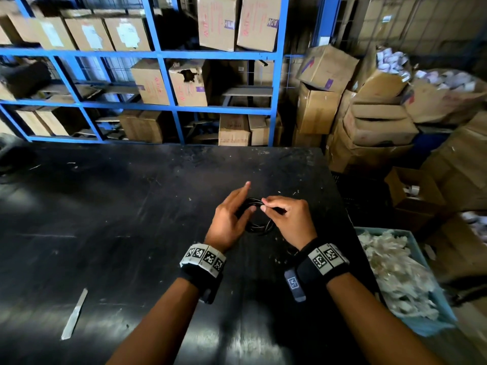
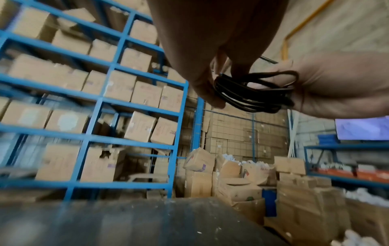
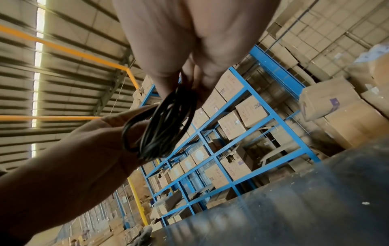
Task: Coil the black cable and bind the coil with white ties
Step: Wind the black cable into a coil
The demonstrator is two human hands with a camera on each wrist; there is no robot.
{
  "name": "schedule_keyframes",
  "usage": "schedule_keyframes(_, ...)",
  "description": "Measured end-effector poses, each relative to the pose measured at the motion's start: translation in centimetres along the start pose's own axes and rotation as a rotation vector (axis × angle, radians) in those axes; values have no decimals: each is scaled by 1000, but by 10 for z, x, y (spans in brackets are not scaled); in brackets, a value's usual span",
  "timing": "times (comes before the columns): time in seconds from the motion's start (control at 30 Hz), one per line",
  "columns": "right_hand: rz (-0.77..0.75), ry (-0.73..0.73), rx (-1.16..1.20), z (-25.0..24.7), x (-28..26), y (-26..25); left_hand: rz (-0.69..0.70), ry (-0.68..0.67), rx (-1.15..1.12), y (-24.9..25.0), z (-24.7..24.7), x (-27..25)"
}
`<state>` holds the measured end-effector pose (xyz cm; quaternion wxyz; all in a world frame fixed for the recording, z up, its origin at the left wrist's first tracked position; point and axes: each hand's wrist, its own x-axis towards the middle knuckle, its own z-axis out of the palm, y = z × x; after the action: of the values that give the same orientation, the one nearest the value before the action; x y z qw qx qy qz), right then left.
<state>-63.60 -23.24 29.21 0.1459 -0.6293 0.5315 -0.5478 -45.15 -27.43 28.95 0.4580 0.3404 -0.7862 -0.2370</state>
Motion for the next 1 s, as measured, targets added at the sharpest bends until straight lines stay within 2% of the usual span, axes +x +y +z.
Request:
schedule_keyframes(0.17, -66, -93, -16, -16, 6, 0, 176, -54, 127, -4, 1, 5)
schedule_keyframes(0.33, 10, -123, 59, -22, 11, 5, 254, -20, 206, -5, 10, 9)
schedule_keyframes(0.53, 218, -189, 310, -26, 7, 10, 216, 35, 244, -8, 24, 11)
schedule_keyframes(0.67, 201, -161, 325, -27, 7, 20, 173, 9, 204, -4, 30, 14)
schedule_keyframes(0.83, 218, -195, 332, -32, 14, 31, 174, -50, 188, -10, 31, 22)
schedule_keyframes(1.0, 242, -203, 328, -31, 25, 45, 159, -23, 113, -17, 39, 29)
